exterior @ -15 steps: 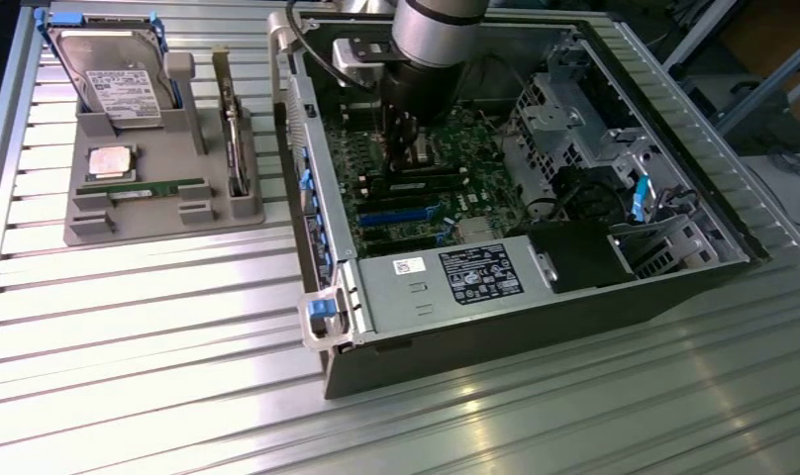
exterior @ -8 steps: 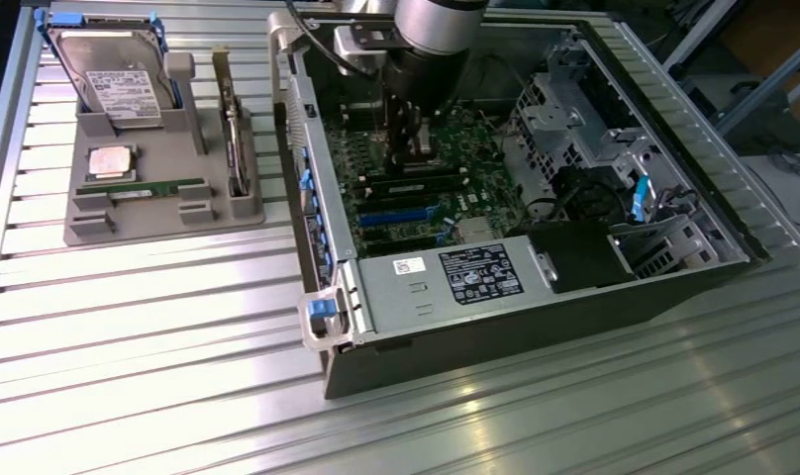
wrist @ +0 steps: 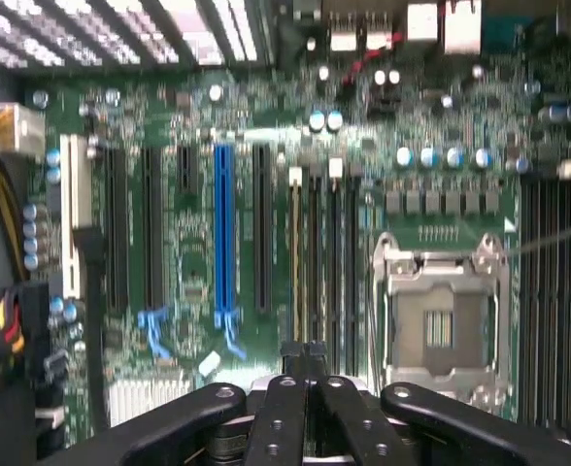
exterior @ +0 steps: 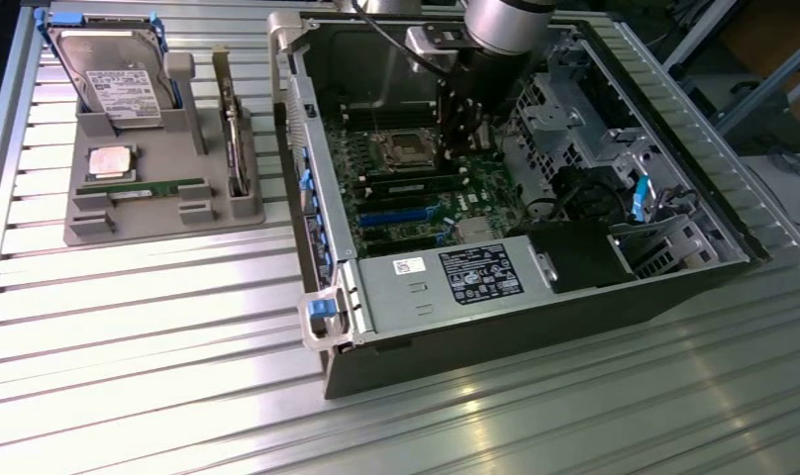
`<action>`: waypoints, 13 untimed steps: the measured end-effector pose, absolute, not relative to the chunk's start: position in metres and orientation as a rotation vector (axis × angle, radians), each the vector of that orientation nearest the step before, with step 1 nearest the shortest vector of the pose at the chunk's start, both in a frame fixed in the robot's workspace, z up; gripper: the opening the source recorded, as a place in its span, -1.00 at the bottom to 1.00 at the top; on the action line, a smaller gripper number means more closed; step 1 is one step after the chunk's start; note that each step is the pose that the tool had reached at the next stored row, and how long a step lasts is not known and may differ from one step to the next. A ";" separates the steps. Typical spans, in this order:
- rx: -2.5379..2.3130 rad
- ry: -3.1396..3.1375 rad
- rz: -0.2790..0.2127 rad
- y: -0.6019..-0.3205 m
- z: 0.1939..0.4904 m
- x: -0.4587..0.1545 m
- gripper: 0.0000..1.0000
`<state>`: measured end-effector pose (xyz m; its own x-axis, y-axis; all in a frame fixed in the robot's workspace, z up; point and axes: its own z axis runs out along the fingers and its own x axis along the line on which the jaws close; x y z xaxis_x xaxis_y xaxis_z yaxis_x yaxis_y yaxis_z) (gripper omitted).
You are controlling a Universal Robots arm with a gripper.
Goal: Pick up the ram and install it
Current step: 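Press down the ram until it locks into place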
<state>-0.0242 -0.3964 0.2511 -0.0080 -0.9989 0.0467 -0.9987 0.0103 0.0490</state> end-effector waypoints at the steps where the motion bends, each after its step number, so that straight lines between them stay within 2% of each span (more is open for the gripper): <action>1: 2.163 -2.183 -0.004 -0.396 0.251 -0.020 -0.79; 13: 2.162 -2.182 -0.006 -0.396 0.270 0.046 -0.79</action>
<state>0.0461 -0.3964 0.2701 -0.0080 -0.9989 0.0468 -0.9986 0.0105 0.0518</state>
